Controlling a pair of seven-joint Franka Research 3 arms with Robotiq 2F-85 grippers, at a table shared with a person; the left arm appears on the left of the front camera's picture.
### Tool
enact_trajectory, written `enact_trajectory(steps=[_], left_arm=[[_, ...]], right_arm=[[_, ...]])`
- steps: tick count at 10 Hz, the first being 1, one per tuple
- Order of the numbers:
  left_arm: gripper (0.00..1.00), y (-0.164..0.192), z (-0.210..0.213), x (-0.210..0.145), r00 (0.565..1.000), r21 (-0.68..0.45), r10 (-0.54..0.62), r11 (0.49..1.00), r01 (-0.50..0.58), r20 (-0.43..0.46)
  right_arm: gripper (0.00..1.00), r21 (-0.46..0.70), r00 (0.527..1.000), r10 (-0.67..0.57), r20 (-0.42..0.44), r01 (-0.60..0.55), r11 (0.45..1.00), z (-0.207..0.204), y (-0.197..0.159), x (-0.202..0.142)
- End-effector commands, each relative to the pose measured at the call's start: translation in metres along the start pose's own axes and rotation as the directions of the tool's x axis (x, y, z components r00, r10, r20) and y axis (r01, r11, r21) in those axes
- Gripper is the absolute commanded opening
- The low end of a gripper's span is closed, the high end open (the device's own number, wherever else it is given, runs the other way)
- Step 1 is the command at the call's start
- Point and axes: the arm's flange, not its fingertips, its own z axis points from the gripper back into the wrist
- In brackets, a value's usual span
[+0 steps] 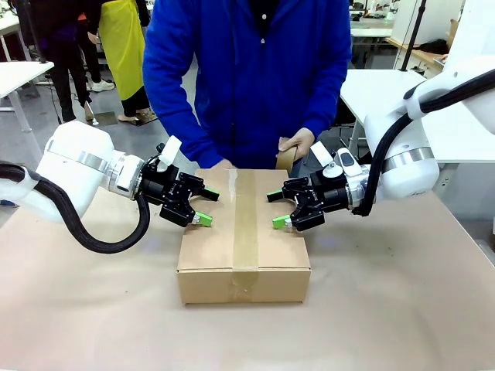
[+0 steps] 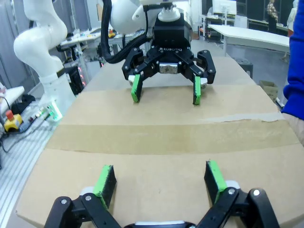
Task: Pack the gift set into the box.
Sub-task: Press and hold the closed box until the human finishes sealing it.
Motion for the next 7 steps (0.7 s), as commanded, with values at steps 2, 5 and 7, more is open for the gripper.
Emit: enact_trajectory(steps=[2,5,7], left_arm=[[1.00,-0.020,0.092,-0.002,0.924,0.012,-0.067,0.998,0.068,0.377],[1.00,-0.066,0.169,-0.067,0.847,0.237,-0.114,0.971,-0.014,0.519],[1.00,-0.075,0.187,-0.094,0.816,0.292,-0.081,0.950,-0.110,0.572]], right_arm=[[1.00,-0.199,0.961,-0.110,0.253,0.163,0.966,0.095,0.019,0.035],[1.00,-0.518,0.926,-0.073,0.370,0.271,0.811,0.205,0.100,0.005],[1.00,-0.635,0.916,-0.085,0.393,0.337,0.695,0.230,0.115,-0.030]])
